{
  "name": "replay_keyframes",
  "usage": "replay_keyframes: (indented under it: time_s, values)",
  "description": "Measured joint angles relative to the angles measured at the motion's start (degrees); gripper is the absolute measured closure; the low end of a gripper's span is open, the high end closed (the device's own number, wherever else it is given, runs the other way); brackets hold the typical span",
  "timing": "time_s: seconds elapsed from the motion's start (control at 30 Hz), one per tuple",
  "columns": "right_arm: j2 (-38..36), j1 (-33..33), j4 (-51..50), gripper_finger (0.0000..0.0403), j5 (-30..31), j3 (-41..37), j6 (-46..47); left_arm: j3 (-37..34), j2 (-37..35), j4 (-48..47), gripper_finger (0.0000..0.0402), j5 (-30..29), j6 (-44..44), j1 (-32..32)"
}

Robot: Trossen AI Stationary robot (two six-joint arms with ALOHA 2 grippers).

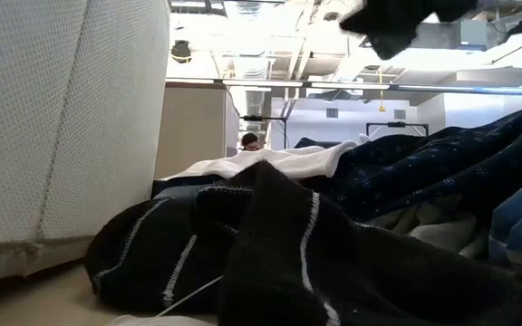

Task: Sort clothes
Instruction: Put the white sock into the bottom light brown laundry organizer

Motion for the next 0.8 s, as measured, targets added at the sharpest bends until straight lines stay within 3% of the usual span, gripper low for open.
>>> replay_keyframes:
  time_s: [0.33,0.8]
  values:
    - [15.48,-5.51,9.02,0.0218,-0.25,3.32,-2.78,0.0,-2.08,7.22,0.0173,-0.6,8.81,-0.74]
    - [21.82,-12.27,4.88,0.0264,-0.06,7.19,-5.66,0.0,-2.02,6.98,0.0173,-0.96,8.88,1.58]
